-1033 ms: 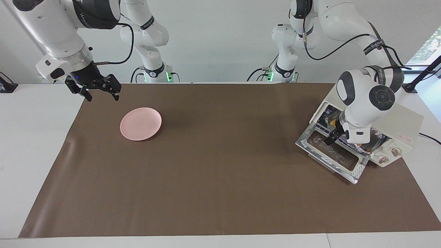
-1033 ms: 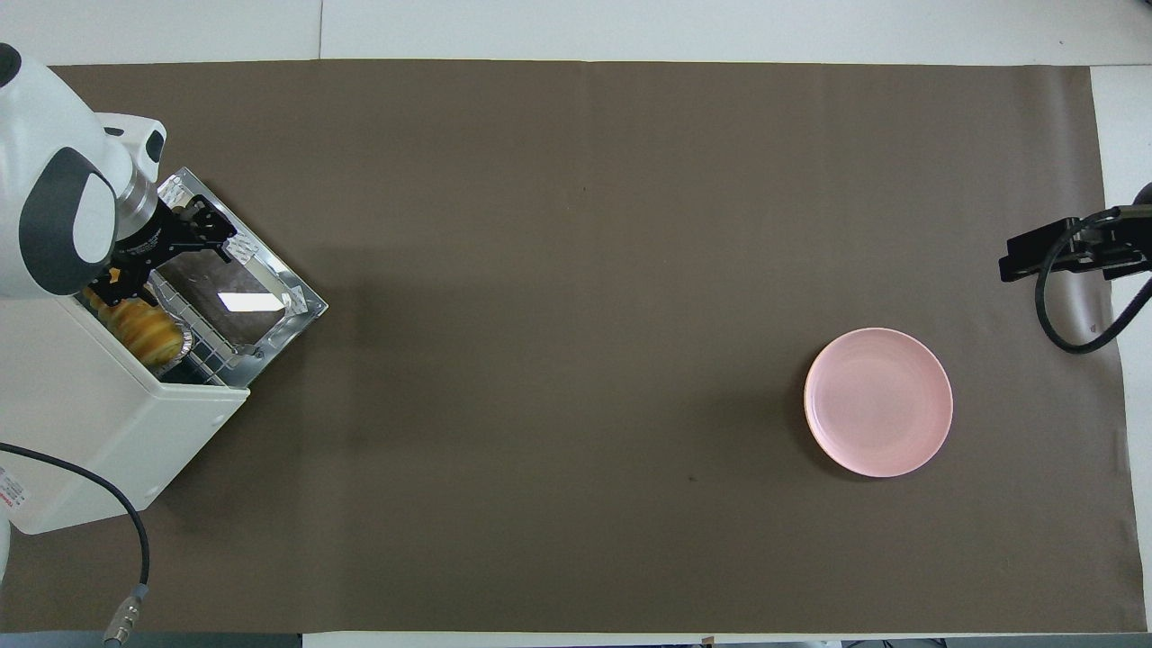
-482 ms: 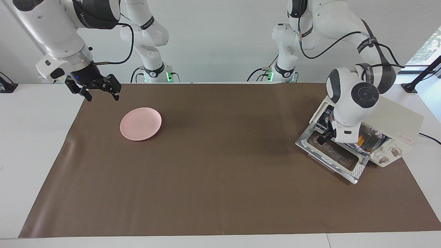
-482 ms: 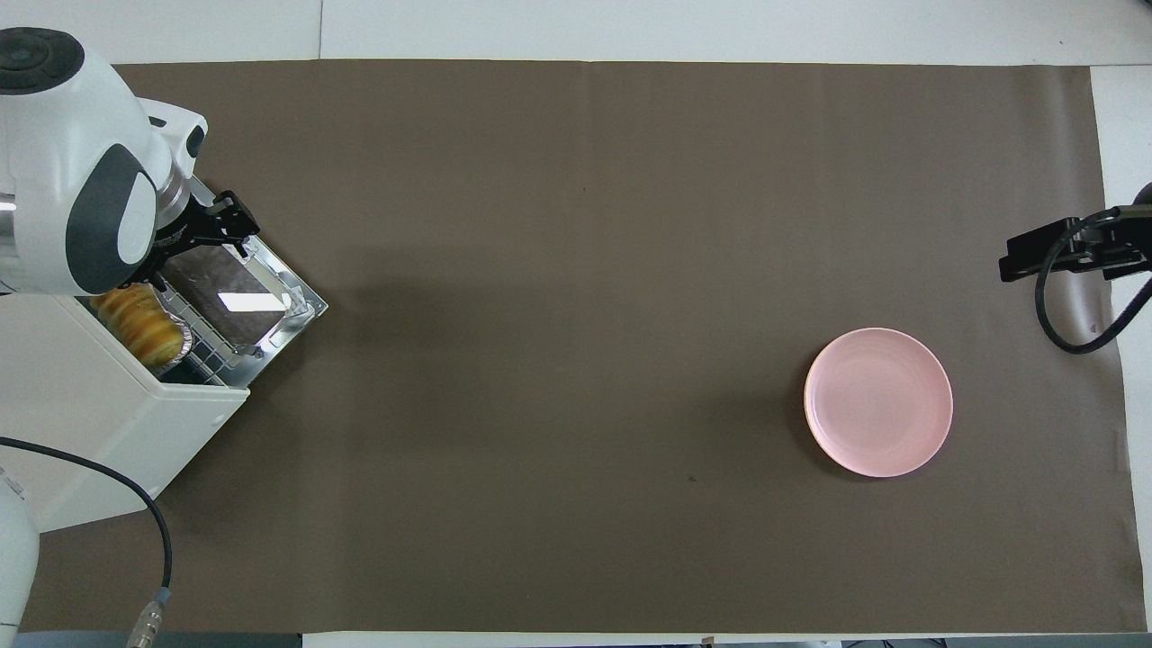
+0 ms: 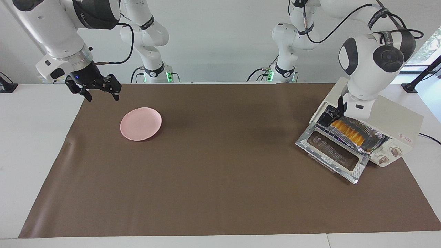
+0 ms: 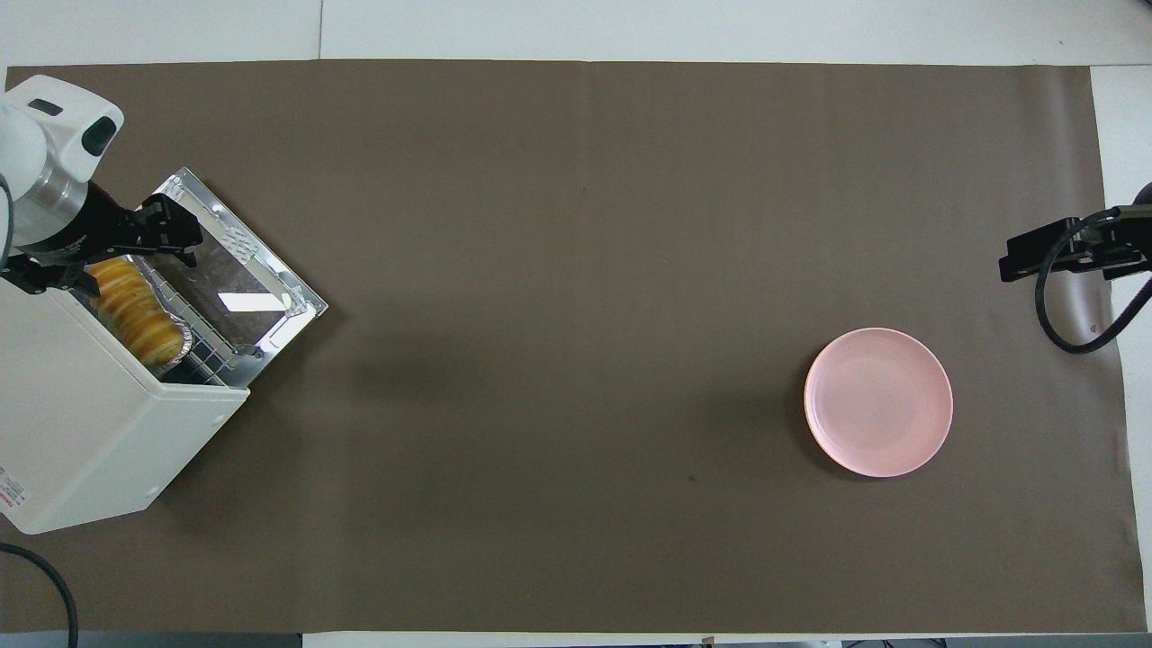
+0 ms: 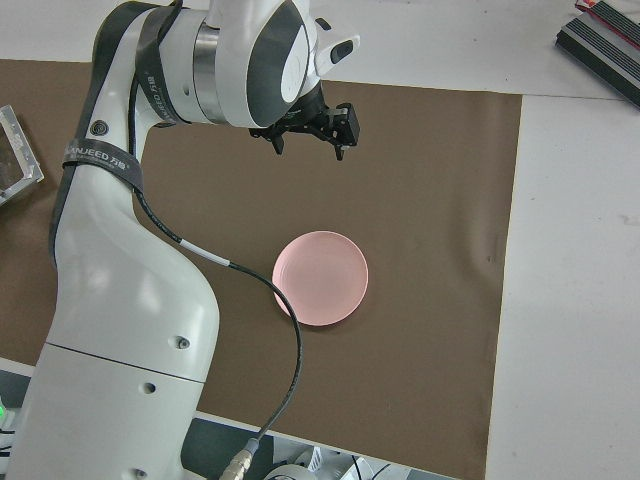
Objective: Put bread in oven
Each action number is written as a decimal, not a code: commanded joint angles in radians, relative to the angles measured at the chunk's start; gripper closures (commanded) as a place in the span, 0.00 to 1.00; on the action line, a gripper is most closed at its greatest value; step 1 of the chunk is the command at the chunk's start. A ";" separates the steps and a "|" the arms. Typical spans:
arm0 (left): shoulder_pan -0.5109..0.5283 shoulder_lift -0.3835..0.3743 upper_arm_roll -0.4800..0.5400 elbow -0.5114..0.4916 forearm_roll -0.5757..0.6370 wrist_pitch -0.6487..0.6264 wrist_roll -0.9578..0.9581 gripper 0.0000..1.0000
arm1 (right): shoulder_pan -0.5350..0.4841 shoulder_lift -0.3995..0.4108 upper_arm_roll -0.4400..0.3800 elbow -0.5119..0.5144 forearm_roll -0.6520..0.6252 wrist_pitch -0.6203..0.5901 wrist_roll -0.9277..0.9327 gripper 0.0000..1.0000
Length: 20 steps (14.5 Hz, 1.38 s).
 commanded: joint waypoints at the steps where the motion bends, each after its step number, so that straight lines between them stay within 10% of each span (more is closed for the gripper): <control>1: 0.042 -0.117 -0.022 -0.050 -0.012 -0.091 0.099 0.00 | -0.014 -0.026 0.012 -0.026 -0.015 -0.007 -0.021 0.00; 5: 0.300 -0.159 -0.324 -0.033 -0.012 -0.183 0.178 0.00 | -0.015 -0.026 0.012 -0.026 -0.015 -0.007 -0.021 0.00; 20: 0.440 -0.143 -0.434 0.036 -0.095 -0.125 0.313 0.00 | -0.015 -0.026 0.012 -0.026 -0.015 -0.007 -0.021 0.00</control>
